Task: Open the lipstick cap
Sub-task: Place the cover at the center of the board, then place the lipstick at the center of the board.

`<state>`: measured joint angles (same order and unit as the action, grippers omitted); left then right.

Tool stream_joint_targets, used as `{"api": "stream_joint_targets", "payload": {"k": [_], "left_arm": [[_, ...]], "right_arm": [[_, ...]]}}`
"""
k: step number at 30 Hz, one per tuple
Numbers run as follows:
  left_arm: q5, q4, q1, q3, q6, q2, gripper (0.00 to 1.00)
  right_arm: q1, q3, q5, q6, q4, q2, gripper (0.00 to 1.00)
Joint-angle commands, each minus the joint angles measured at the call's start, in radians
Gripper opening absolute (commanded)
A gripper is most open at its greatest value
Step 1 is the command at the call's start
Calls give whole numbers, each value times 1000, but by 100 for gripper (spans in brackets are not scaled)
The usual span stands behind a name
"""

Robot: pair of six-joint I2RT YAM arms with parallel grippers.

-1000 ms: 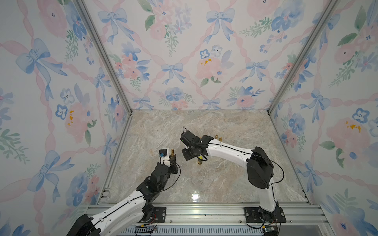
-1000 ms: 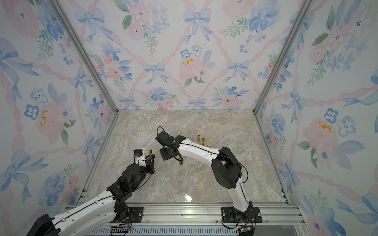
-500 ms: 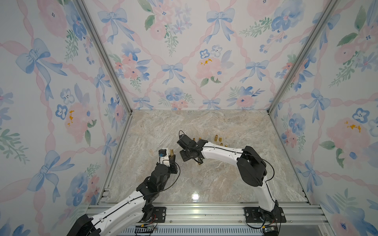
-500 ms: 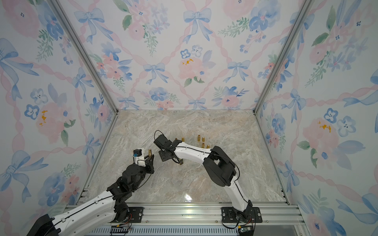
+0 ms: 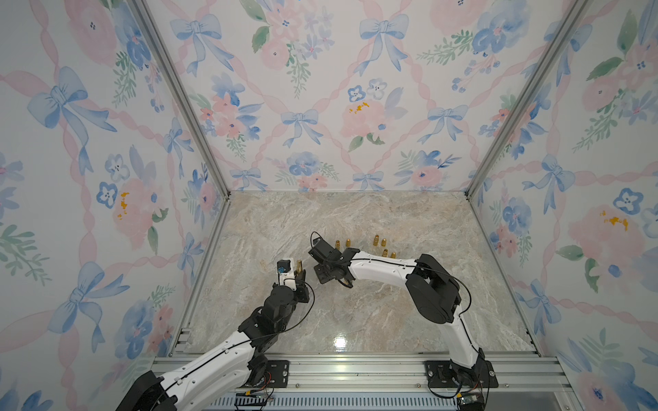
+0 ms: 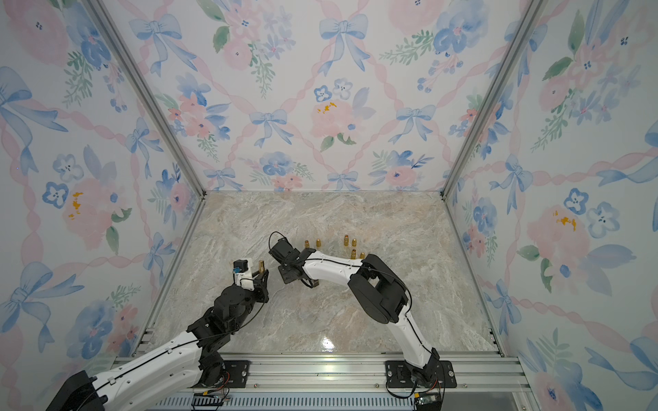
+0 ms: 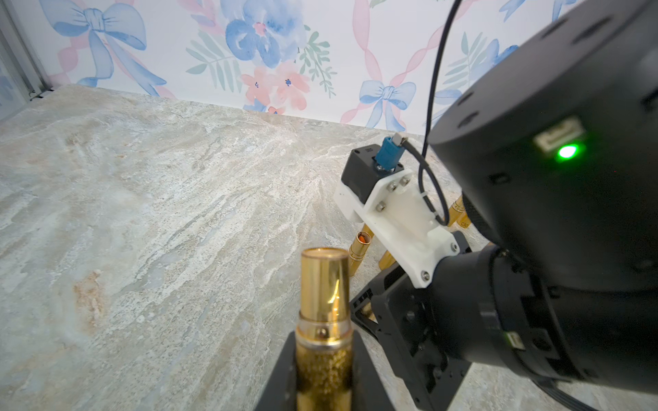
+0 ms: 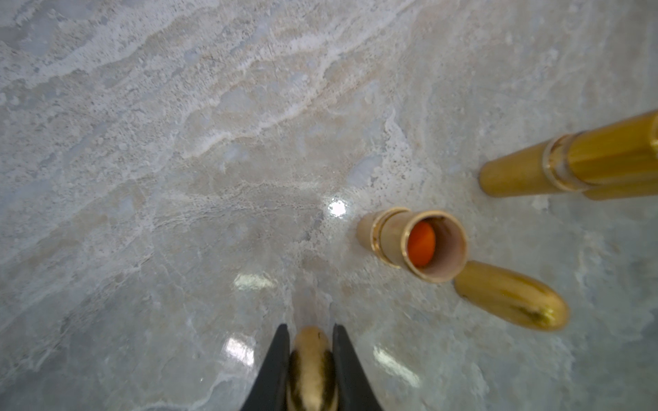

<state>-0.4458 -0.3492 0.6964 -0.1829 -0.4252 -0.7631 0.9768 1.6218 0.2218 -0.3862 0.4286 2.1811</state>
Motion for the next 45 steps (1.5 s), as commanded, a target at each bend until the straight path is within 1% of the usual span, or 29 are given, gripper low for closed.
{"api": "stream_joint_targets", "payload": {"k": [1,9,15,19,26,31,39,45], "left_arm": [[2,-4,-8,1,-17,-3,0],[-1,-7,-9,-1,-17,-2,0],[0,-8,-10,0,-16,-4,0],[2,-7,-10,-2,-9,-1,0],[2,-7,-11,-11,7,2,0],[13,-8,-10,-24,25,-2,0],[88,-28,-10,-60,113,-49,0],[212,-92,-10,-72,187,-95,0]], "right_arm": [[10,-13,26,19,-14,32,20],[12,-16,32,34,-10,43,24],[13,5,33,35,10,41,34],[14,27,33,41,34,3,41],[7,45,19,35,69,-84,47],[-8,42,8,32,100,-158,49],[-32,51,-61,4,201,-291,53],[-58,53,-161,-6,314,-376,56]]}}
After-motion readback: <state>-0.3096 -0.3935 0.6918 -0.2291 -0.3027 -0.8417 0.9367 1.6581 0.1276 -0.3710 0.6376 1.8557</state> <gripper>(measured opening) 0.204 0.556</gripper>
